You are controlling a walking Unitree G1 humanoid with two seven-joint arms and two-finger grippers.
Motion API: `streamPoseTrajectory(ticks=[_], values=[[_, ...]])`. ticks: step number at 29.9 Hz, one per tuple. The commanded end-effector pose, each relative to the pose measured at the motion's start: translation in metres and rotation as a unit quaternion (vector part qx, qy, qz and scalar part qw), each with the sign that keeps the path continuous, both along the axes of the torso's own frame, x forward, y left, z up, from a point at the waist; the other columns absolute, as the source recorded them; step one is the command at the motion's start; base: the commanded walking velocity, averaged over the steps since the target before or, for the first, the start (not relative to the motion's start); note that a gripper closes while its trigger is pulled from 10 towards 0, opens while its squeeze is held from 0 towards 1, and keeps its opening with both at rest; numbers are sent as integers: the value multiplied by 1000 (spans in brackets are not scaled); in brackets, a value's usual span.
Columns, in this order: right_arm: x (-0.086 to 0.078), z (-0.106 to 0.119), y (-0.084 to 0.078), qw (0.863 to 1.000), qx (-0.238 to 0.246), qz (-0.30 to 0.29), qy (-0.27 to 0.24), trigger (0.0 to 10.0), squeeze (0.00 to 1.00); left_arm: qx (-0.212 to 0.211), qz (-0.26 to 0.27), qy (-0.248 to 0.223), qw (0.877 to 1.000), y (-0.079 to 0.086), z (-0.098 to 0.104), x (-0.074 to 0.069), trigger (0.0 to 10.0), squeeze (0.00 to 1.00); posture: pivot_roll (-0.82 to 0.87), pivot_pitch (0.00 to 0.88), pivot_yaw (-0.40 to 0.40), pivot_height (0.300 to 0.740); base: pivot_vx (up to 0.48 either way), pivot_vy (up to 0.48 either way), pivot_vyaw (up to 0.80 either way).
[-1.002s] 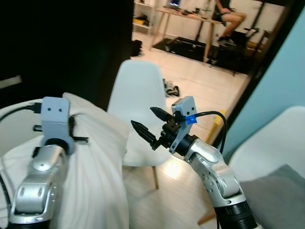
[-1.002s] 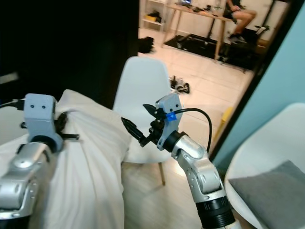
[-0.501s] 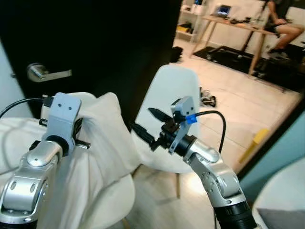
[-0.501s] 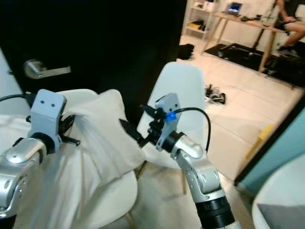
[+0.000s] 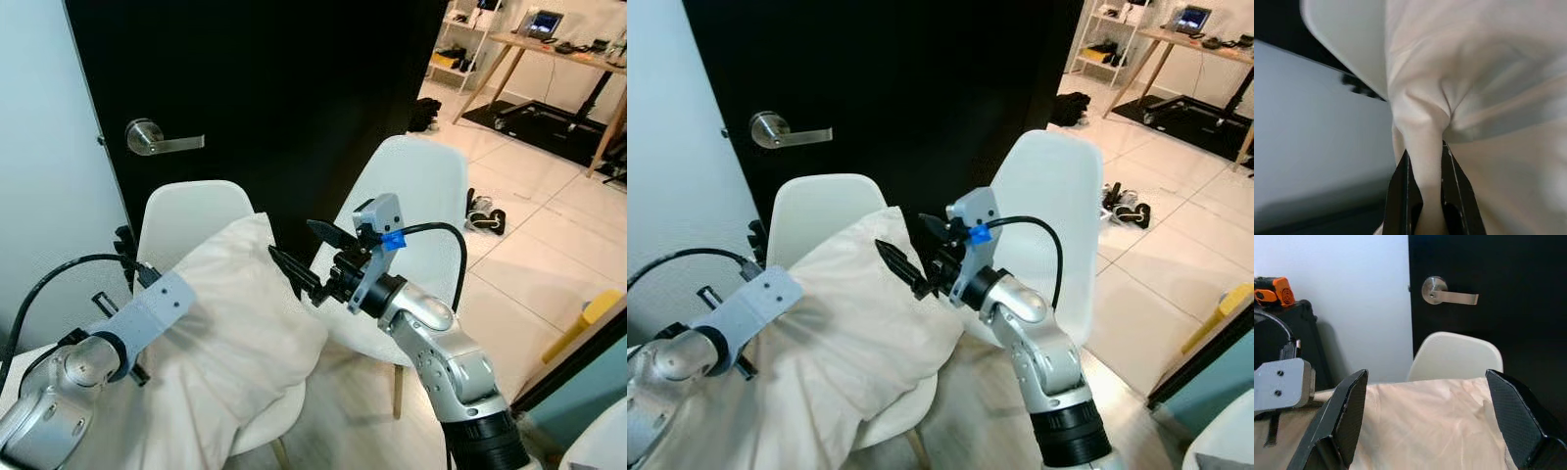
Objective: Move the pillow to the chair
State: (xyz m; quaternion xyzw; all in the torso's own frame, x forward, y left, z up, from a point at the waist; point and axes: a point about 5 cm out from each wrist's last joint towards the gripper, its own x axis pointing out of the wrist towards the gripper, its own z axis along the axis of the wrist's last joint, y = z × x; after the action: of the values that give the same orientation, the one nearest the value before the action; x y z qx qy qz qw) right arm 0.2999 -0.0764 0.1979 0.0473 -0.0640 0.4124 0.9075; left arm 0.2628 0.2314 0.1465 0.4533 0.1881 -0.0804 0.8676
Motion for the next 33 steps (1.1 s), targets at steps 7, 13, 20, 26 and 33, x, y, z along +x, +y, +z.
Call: streamPoseTrajectory(ticks=[7, 13, 20, 26, 33], values=[[1, 3, -3, 1000, 4, -17, 14, 10000, 0, 184, 1, -99, 978, 24, 14, 31, 10000, 0, -60, 0, -109, 740, 0, 0, 0], [0, 8, -1, 999, 14, -22, 34, 10000, 0, 243, 3, -110, 964, 35, 2, 45, 10000, 0, -79, 0, -104, 740, 0, 0, 0], [-5, 12, -2, 998, -15, -6, 66, 10000, 0, 167, -10, -196, 966, 20, 4, 61, 10000, 0, -106, 0, -93, 725, 0, 0, 0], [-8, 15, -11, 993, -42, 26, 102, 10000, 0, 104, -49, -270, 956, -7, 20, 68, 10000, 0, -119, 0, -99, 705, 0, 0, 0], [-5, 14, -35, 983, -119, 11, 137, 10000, 0, 49, -56, -274, 959, -22, 4, 76, 10000, 0, -149, 16, -113, 675, 0, 0, 0]])
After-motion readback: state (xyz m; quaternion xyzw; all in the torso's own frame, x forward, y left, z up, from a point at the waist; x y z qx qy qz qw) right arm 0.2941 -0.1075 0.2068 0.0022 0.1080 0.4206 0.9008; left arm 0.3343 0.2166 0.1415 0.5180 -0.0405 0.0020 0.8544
